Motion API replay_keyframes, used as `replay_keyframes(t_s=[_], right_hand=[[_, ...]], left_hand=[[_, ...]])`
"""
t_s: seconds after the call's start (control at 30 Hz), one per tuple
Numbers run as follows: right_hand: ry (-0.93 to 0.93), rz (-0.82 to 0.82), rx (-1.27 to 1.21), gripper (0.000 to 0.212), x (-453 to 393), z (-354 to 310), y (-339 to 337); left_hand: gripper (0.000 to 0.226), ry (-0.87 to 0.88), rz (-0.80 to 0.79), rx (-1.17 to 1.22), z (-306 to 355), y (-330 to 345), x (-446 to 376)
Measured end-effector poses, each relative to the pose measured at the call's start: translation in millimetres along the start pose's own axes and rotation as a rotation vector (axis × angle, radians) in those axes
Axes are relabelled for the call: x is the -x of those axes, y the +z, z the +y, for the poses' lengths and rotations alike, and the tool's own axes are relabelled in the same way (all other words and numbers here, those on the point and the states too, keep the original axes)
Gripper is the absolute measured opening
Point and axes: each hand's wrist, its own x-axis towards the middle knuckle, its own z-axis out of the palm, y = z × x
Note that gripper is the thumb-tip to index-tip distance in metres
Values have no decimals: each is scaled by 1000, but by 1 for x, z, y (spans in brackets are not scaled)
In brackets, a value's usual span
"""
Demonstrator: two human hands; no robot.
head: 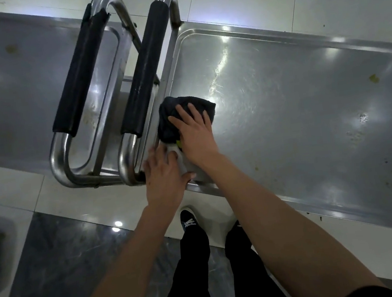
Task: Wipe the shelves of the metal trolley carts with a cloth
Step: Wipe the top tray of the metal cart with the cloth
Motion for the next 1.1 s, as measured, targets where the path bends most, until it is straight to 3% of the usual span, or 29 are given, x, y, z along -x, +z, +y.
replay_keyframes(t_s=[0.23,0.47,0.6,0.7,0.87,1.1], right_hand=[[-4,39,-30,54,31,26,-6],[162,93,-23,56,95,98,-37],[253,98,-35,50,129,135,-61],[268,80,-42,49,147,156,-73],[328,105,-48,47,182,198,-94],[439,139,-81,46,225,252,-119]], left_hand=[[73,-14,7,44,3,-5,3],[60,-19,-19,0,14,-16,2],[55,140,29,-139,53,-23,2],[39,256,59,-107,103,-23,4],[29,280,50,-89,146,-16,7],[36,315,-2,-194,147,-9,19]])
